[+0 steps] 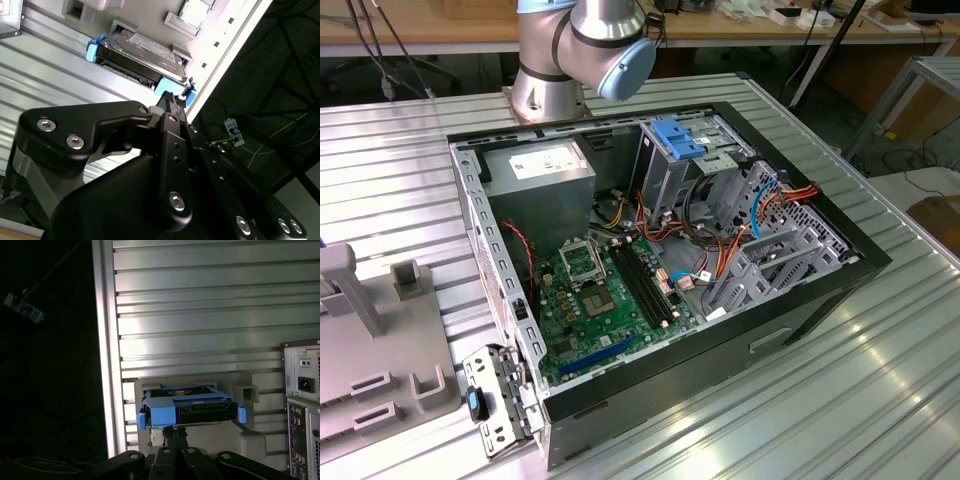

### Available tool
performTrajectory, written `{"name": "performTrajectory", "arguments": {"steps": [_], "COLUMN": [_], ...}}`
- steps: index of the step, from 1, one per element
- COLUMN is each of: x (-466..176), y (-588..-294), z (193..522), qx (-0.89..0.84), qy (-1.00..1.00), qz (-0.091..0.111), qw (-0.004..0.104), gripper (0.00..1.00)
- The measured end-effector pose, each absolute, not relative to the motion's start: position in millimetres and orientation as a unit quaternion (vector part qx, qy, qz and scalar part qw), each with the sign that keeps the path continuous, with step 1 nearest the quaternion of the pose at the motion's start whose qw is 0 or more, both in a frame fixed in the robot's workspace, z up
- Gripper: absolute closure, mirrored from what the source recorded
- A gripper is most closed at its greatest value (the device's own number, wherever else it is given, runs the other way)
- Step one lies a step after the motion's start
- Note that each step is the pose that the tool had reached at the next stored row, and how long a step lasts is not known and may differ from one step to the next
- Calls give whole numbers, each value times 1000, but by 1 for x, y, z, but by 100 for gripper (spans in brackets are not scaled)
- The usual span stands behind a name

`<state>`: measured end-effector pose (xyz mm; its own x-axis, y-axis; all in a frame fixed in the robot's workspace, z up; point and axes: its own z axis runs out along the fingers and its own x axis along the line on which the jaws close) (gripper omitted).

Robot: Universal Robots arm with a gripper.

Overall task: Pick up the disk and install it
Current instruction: 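Reach for the disk, then pick up the disk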

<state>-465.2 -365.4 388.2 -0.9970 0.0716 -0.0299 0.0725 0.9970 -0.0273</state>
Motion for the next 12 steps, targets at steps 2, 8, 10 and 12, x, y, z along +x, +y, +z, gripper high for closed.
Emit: {"name": "performTrajectory", "arguments": {"steps": [2, 8, 10, 12], "x": [-465, -465, -466, -466], "y": [-365, -365, -365, -365], "z": [388, 388, 388, 388], "qx": [36, 36, 35, -8], "qy": [999, 999, 999, 1000], "qz": [-14, -14, -14, -14], "qw": [14, 14, 14, 15], "gripper": [89, 89, 89, 89]}}
